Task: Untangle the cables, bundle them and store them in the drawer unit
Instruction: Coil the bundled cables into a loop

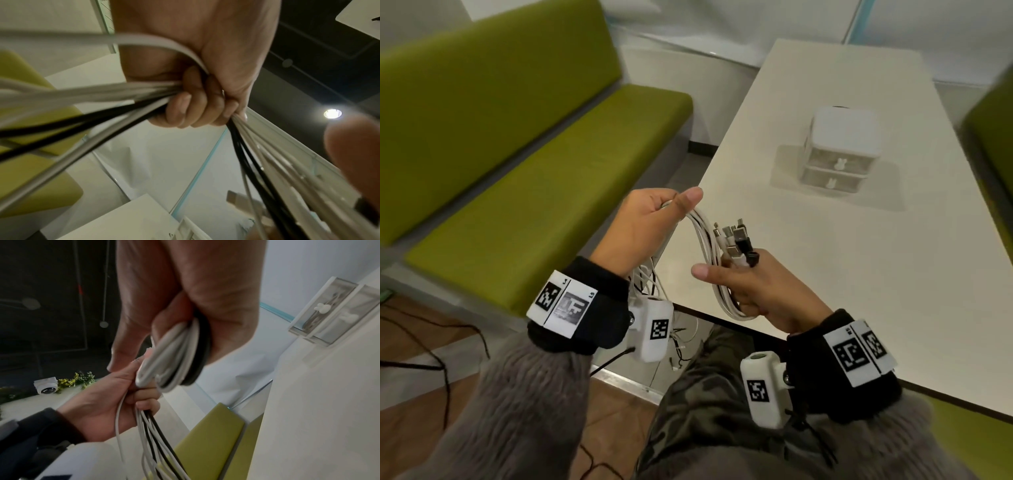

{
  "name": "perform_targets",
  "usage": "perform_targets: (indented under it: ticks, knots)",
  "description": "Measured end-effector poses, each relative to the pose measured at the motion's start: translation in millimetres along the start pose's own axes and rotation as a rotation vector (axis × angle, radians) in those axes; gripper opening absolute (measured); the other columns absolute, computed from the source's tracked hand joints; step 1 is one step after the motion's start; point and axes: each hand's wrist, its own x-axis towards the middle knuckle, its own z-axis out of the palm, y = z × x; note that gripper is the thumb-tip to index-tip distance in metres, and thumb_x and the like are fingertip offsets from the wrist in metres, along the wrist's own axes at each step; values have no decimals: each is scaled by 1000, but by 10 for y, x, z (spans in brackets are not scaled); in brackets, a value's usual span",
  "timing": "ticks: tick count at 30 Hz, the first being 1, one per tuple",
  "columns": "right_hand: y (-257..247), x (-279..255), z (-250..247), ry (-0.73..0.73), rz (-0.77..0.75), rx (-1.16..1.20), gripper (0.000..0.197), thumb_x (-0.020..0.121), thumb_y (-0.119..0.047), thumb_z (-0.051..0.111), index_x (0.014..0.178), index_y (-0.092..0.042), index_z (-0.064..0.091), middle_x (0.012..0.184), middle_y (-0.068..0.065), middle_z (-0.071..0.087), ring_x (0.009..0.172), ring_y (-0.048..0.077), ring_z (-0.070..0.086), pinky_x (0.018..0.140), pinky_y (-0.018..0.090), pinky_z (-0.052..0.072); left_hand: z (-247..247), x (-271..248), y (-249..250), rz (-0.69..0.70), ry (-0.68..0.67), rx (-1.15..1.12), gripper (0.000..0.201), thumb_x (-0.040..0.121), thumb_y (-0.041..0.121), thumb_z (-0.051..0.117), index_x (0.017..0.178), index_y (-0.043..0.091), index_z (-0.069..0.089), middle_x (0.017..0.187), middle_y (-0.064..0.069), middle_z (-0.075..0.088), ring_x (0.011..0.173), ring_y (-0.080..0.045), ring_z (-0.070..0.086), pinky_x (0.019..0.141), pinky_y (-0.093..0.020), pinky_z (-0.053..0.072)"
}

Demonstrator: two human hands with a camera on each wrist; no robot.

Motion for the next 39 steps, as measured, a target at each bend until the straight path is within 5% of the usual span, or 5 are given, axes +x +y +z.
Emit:
perform_targets:
  ticks: [10, 14, 24, 31, 39]
  knots:
    - [167, -56, -48, 244, -49, -231, 43, 80, -30, 75, 59, -25, 38, 44, -15, 37, 41, 2, 34, 52, 20, 27, 114, -4, 17, -60, 6, -72, 61, 80, 55, 61, 59, 2, 40, 53, -1, 21, 45, -12, 17, 48, -28, 18]
    - [226, -96, -46, 300, -73, -220, 34, 79, -33, 75, 102, -19, 55, 76, -17, 53, 64, -3, 50, 57, 11, 35, 115, 2, 28, -61, -14, -68, 64, 73, 62, 59, 54, 7, 34, 54, -2, 22, 48, -15, 17, 47, -28, 17]
    - [285, -65, -128, 319, -11, -385, 30, 85, -33, 70, 64, -28, 50, 47, -13, 48, 36, 4, 52, 44, 13, 42, 195, -12, 35, -24, -65, 41, 54, 77, 56, 57, 53, 16, 30, 58, -5, 23, 52, -14, 21, 48, -25, 22]
    - [269, -8, -147, 378, -133, -839, 17, 87, -25, 65, 90, -14, 52, 111, 10, 53, 103, 23, 46, 82, 35, 48, 263, 7, 44, 13, -45, 19, 59, 85, 50, 53, 59, 1, 32, 55, 1, 20, 48, -9, 19, 50, -26, 22]
    - [90, 51, -117, 169, -44, -3, 22, 99, -7, 45, 85, -1, 61, 51, 1, 37, 44, 13, 34, 45, 26, 34, 208, 162, 105, 34, -68, -20, 62, 91, 47, 50, 67, -10, 41, 58, -1, 21, 48, -11, 19, 44, -22, 20]
